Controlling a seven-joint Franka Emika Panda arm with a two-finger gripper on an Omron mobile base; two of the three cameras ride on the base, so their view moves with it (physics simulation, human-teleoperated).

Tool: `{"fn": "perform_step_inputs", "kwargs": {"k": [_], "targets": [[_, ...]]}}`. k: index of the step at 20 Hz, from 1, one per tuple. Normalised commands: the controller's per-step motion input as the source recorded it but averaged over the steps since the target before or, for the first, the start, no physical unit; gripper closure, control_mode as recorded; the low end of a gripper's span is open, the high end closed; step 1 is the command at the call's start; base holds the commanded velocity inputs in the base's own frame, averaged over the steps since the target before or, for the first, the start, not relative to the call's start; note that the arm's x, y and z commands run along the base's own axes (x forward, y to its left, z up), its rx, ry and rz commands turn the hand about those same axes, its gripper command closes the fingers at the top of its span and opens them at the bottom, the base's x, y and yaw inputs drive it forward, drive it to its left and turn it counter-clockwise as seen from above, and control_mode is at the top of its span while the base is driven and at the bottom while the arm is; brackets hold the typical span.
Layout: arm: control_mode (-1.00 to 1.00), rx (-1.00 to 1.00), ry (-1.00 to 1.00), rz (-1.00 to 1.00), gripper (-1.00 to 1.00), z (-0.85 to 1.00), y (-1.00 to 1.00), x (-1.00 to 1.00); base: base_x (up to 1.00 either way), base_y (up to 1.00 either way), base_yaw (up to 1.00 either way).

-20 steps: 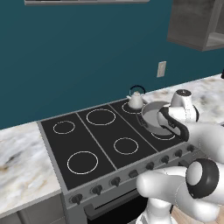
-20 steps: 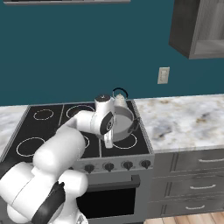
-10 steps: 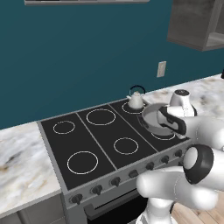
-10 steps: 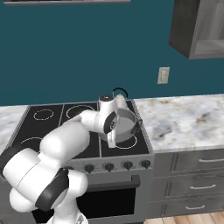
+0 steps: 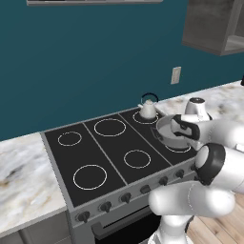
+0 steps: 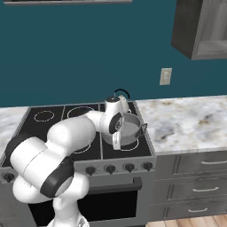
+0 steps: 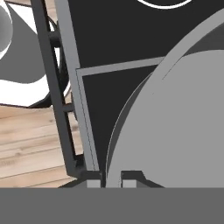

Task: Pick the kettle from the cabinet and place it on a stove burner. Then pick the pot from the counter and place it on another stove burner. Finally, turn both burners on.

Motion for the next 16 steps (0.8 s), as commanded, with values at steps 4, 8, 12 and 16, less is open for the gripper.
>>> {"fn": "perform_step_inputs", "kwargs": {"k": [4,8,12,16], "targets": [[-1.00,0.00,0.01,-0.01,1.00,-0.17,-0.06,0.08,0.00,0.00,0.00],[-1.00,0.00,0.00,-0.01,1.00,-0.24,-0.01,0.06,0.00,0.00,0.00],[-1.00,0.00,0.00,0.00,1.00,-0.21,-0.02,0.15,0.00,0.00,0.00],[-1.00,0.00,0.00,0.00,1.00,-0.23,-0.10,0.15,0.00,0.00,0.00]]}}
